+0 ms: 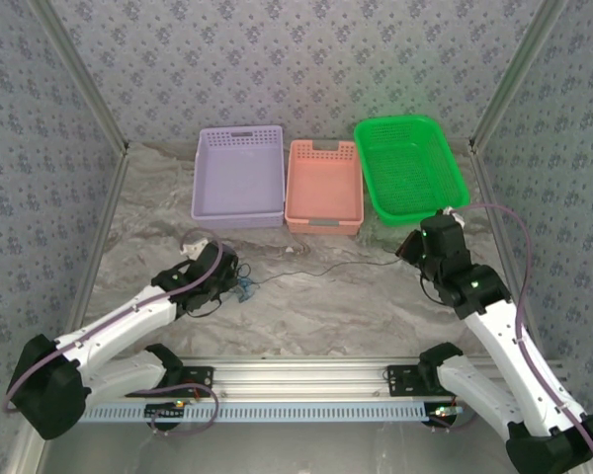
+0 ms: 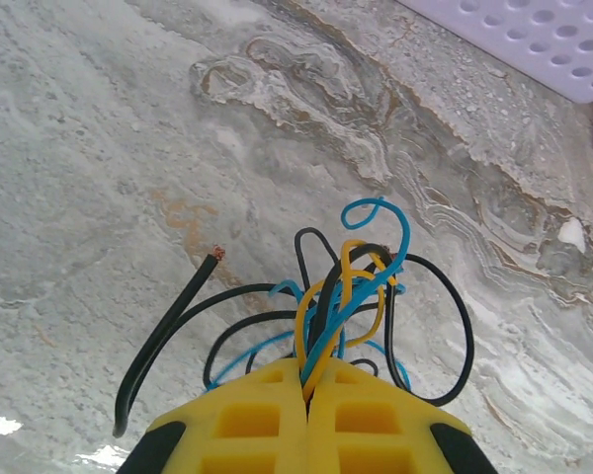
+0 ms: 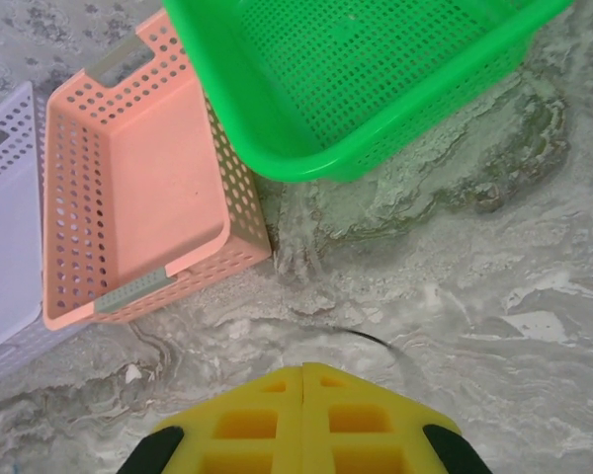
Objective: Untangle the cables
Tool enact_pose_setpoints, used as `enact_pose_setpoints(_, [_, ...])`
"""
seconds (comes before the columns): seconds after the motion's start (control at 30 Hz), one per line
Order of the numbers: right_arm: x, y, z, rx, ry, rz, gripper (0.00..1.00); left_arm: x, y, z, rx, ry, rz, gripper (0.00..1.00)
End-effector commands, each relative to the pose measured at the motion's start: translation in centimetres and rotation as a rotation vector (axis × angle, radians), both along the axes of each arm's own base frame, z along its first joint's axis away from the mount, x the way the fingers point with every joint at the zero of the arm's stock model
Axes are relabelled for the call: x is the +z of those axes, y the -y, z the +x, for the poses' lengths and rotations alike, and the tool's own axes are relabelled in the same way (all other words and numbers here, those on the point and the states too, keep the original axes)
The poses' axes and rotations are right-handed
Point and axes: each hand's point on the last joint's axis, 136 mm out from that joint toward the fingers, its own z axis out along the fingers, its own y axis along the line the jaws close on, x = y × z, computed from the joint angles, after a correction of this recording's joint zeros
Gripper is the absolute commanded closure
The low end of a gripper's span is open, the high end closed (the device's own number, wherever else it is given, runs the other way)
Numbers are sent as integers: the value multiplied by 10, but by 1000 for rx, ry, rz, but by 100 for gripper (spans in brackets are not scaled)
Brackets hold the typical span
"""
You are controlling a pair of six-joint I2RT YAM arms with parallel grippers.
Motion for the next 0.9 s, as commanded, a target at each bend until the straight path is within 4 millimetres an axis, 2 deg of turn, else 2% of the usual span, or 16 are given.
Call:
enact_pose_setpoints(0.0, [8, -13, 0, 77, -3, 11, 100, 15, -11, 6, 26, 20, 71, 100])
enact_pose_setpoints(0.2, [20, 0, -7, 32, 20, 6, 100, 14, -56, 2, 134, -56, 250, 100])
enact_pose_setpoints(0.43, [53, 21, -12, -31, 72, 5, 100, 9, -90, -2, 208, -99, 335, 100])
enact_pose_setpoints(0.57, [77, 25, -7, -43, 123, 28, 100, 1, -96, 0, 218, -117, 316, 100])
enact_pose_setpoints(0.67, [87, 23, -3, -37, 134, 28, 100, -2, -97, 6, 214, -126, 316, 100])
enact_pose_setpoints(0.77, [99, 36, -7, -74, 155, 2, 100, -6, -102, 11, 220, -163, 327, 100])
enact_pose_setpoints(0.83, [120, 37, -5, -72, 206, 29, 100, -9, -95, 18, 187, -169, 300, 100])
enact_pose_setpoints(0.87, [128, 35, 0, -59, 225, 42, 100, -9, -86, 25, 156, -152, 263, 100])
